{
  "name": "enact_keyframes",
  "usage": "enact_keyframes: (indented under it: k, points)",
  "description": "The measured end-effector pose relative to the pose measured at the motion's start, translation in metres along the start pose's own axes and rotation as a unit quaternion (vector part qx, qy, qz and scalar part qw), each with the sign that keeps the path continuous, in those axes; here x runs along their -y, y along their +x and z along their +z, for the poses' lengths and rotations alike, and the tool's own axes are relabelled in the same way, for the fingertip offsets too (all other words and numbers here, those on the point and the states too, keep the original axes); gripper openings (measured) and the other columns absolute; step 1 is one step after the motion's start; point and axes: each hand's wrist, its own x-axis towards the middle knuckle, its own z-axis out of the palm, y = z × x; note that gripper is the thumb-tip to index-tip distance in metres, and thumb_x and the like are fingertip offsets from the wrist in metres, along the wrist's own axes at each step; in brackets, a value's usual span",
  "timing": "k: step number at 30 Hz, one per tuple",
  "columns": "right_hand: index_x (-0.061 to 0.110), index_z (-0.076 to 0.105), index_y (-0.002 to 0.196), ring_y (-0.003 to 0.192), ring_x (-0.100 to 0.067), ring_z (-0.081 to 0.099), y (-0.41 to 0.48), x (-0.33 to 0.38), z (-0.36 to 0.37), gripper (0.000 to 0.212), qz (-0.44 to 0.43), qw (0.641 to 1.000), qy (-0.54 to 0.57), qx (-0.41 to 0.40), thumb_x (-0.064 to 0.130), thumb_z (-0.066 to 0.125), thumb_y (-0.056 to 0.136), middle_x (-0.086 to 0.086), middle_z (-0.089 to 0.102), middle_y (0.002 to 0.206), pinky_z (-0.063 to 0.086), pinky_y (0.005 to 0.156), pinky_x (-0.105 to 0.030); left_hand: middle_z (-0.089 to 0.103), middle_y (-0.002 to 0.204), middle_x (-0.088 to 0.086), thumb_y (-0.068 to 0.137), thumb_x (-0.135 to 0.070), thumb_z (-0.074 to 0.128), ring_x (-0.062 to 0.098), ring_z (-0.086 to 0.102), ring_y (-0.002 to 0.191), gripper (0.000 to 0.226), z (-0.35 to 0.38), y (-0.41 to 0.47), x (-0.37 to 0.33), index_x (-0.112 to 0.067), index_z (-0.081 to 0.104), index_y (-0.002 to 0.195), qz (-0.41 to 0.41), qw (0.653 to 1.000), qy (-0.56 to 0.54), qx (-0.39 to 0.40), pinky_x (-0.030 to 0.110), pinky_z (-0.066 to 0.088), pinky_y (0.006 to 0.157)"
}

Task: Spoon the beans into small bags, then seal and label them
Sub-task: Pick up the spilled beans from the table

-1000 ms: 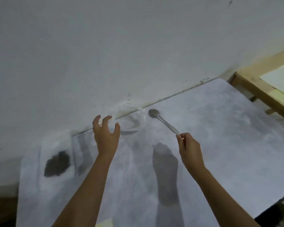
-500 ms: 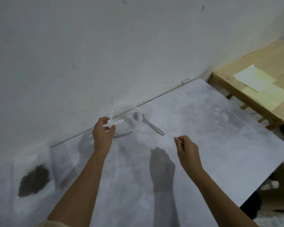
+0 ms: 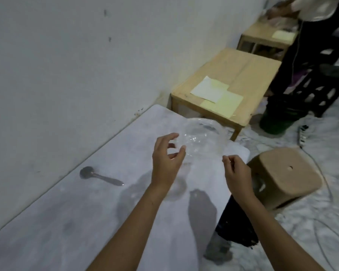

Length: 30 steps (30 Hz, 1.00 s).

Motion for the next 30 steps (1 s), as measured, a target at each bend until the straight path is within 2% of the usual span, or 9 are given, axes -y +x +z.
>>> enact_keyframes:
  k: [3,7,12,15,18,22,24,28,30]
  points:
    - [0.008,0.052,0.081,0.061,-0.012,0.047,0.009,-0.057,-0.062,0.021,0.078,0.993,-0.009,-0.084,0.019,0.043,0.098,0.001,0.050,0.066,0.032,0.055,-0.031,0.048,0.106,-0.008,0.084,-0.011,0.067,0.004,0.054,0.093,0.031,0.092,-0.019,0.009,-0.024,0.057,0.111,-0.013,0.993,-0.006,0.118,0.012,0.052,0.067]
    - [0.007,0.051,0.080,0.067,-0.019,0.047,0.000,-0.129,-0.128,0.024,0.191,0.964,-0.031,-0.182,0.023,0.044,0.097,-0.001,0.052,0.068,0.033,0.053,-0.030,0.047,0.108,-0.005,0.086,-0.018,0.066,-0.005,0.053,0.086,0.029,0.183,-0.056,0.031,-0.025,0.056,0.112,-0.061,0.972,0.003,0.226,0.015,0.053,0.073]
    - [0.003,0.056,0.088,0.078,-0.022,0.053,-0.016,-0.207,-0.147,0.024,0.282,0.935,-0.019,-0.215,0.022,0.043,0.098,-0.007,0.057,0.080,0.035,0.066,-0.030,0.043,0.108,-0.004,0.089,-0.026,0.060,0.003,0.053,0.080,0.030,0.251,-0.101,0.082,-0.020,0.054,0.118,-0.108,0.929,0.094,0.343,0.028,0.052,0.080]
    - [0.000,0.056,0.090,0.078,-0.023,0.053,-0.009,-0.252,-0.118,0.027,0.337,0.922,0.002,-0.190,0.021,0.042,0.098,-0.008,0.056,0.079,0.037,0.063,-0.031,0.043,0.112,-0.001,0.091,-0.024,0.058,0.013,0.054,0.087,0.030,0.272,-0.120,0.131,-0.016,0.053,0.119,-0.167,0.904,0.160,0.359,0.027,0.049,0.079]
    - [0.001,0.055,0.092,0.075,-0.023,0.050,0.002,-0.304,-0.075,0.026,0.416,0.897,0.039,-0.145,0.020,0.039,0.098,-0.008,0.052,0.079,0.039,0.069,-0.032,0.043,0.115,0.003,0.092,-0.024,0.058,0.020,0.054,0.094,0.029,0.283,-0.130,0.185,-0.014,0.052,0.119,-0.199,0.890,0.232,0.339,0.027,0.047,0.077]
    - [0.013,0.042,0.066,0.051,-0.017,0.037,0.011,-0.363,-0.032,0.031,0.502,0.847,0.129,-0.119,0.020,0.038,0.096,-0.004,0.040,0.060,0.033,0.053,-0.029,0.045,0.119,0.012,0.092,-0.021,0.058,0.028,0.057,0.095,0.029,0.297,-0.137,0.241,-0.010,0.051,0.118,-0.227,0.866,0.309,0.320,0.030,0.047,0.075]
    - [0.015,0.035,0.061,0.046,-0.016,0.032,0.017,-0.382,-0.019,0.037,0.527,0.825,0.169,-0.119,0.018,0.037,0.098,-0.004,0.036,0.056,0.027,0.045,-0.026,0.045,0.119,0.014,0.092,-0.020,0.058,0.030,0.056,0.097,0.029,0.306,-0.140,0.262,-0.008,0.051,0.117,-0.233,0.856,0.330,0.322,0.032,0.047,0.077]
    - [0.010,0.037,0.066,0.048,-0.015,0.029,0.032,-0.411,-0.002,0.031,0.585,0.722,0.319,-0.184,0.004,0.035,0.096,-0.004,0.031,0.059,0.032,0.039,-0.021,0.044,0.121,0.015,0.093,-0.022,0.056,0.032,0.057,0.097,0.030,0.323,-0.144,0.290,-0.008,0.049,0.118,-0.241,0.841,0.352,0.333,0.035,0.048,0.077]
    - [0.008,0.042,0.069,0.053,-0.016,0.037,0.037,-0.419,0.003,0.028,0.598,0.698,0.348,-0.186,0.001,0.036,0.095,-0.007,0.037,0.063,0.042,0.049,-0.022,0.043,0.122,0.016,0.094,-0.023,0.056,0.032,0.057,0.097,0.032,0.329,-0.144,0.300,-0.008,0.048,0.121,-0.249,0.833,0.363,0.336,0.036,0.047,0.076]
